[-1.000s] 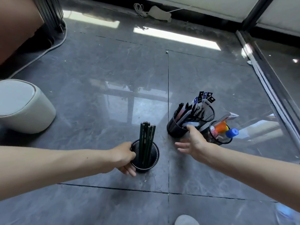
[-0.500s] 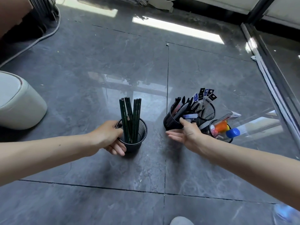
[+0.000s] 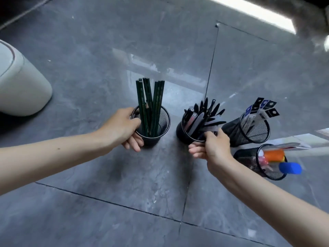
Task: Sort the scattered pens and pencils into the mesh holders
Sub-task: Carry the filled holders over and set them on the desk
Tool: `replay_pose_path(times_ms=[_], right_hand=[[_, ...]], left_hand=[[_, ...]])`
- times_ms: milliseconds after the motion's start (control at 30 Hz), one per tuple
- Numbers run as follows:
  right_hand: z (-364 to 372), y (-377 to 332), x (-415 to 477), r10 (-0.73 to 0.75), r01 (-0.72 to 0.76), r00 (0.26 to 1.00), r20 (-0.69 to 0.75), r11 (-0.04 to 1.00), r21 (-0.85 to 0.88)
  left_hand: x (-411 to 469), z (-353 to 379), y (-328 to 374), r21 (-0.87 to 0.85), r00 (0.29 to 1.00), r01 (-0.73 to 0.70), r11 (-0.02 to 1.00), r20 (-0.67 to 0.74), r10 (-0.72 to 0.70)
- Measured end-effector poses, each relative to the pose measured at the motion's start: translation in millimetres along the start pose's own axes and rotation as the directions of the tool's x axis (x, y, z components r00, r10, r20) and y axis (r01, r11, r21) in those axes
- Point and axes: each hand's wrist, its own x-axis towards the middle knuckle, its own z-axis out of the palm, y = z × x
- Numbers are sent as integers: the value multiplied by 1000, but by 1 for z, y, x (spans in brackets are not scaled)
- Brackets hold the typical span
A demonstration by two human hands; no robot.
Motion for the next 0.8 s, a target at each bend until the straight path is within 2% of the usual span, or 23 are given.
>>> replay_pose_path(times_ms=[200,400,633,800], right_hand=[[10,2,-21,-51,54,992,111,998,-17],[7,10,-39,-65,60,994,82,996,58],[1,22,-64,7,-6,1000,-16,995,101],[7,7,-94,94,-91,996,-8,980,176]], left_hand=[[-17,2,-14,-101,993,-56,993,-113,44],[-46,5,-23,-206,970,-118,971,-234,69],[-74,8,-23,-290,968,-62,955,-250,-13],[-104,12,-3,-304,968,57,951,-216,-127]])
